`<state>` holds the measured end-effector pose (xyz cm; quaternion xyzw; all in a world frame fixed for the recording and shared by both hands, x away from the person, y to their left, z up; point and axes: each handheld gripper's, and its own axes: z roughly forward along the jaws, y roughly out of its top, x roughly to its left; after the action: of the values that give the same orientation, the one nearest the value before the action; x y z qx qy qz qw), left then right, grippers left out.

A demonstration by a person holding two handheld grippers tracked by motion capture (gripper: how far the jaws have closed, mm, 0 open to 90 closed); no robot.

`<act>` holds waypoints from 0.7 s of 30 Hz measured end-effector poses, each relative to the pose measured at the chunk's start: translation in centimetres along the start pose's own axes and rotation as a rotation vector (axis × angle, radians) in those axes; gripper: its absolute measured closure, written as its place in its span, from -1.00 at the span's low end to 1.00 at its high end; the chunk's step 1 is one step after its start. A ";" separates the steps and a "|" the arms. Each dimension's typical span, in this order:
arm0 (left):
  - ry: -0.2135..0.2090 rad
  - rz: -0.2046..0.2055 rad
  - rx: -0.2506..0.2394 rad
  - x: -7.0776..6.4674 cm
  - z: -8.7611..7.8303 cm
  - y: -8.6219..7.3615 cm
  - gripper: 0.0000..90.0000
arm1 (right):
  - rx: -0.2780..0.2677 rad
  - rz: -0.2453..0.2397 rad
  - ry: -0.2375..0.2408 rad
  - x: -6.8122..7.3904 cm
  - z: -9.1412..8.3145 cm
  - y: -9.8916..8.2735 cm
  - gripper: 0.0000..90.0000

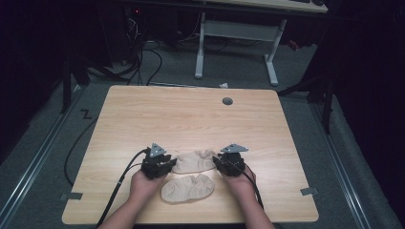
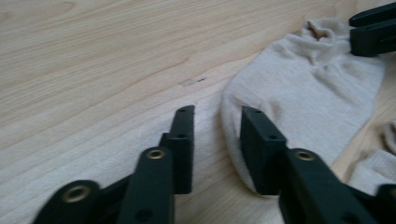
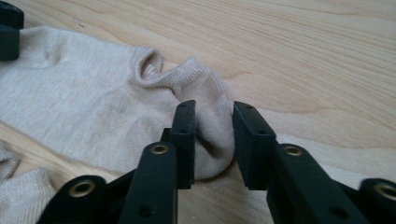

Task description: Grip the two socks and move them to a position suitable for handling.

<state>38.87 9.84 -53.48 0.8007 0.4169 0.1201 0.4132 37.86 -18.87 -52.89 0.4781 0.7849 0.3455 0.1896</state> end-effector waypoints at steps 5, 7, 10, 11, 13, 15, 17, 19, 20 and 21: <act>-0.034 0.010 0.013 -0.5 0.2 0.0 0.85 | -0.002 -0.014 0.008 0.2 0.0 0.0 0.74; -0.031 0.021 0.012 -0.7 0.2 0.0 0.92 | -0.005 -0.023 0.005 0.2 0.1 0.0 0.79; -0.007 0.065 -0.007 -1.1 0.0 0.0 0.94 | -0.009 -0.049 -0.020 0.5 0.0 0.0 0.88; -0.007 0.065 -0.007 -1.1 0.0 0.0 0.94 | -0.009 -0.049 -0.020 0.5 0.0 0.0 0.88; -0.006 0.076 -0.032 -1.3 -0.3 0.1 0.94 | -0.025 -0.069 -0.031 0.8 -0.3 0.0 0.88; -0.006 0.084 -0.060 -1.4 -0.8 0.4 0.94 | -0.051 -0.072 -0.036 0.9 -0.9 0.2 0.88; -0.007 0.087 -0.075 -1.5 -1.3 0.6 0.94 | -0.080 -0.076 -0.033 1.1 -1.4 0.4 0.88; -0.013 0.088 -0.089 -1.5 -1.8 0.8 0.94 | -0.098 -0.080 -0.028 1.3 -1.8 0.5 0.88; -0.017 0.087 -0.095 -1.5 -2.1 0.9 0.94 | -0.107 -0.082 -0.026 1.4 -2.0 0.6 0.88; -0.024 0.088 -0.094 -1.5 -2.3 1.0 0.94 | -0.113 -0.085 -0.022 1.6 -2.1 0.6 0.88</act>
<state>37.33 9.66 -51.06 0.7992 0.3704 0.1479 0.4497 36.16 -18.07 -50.96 0.4365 0.7816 0.3756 0.2396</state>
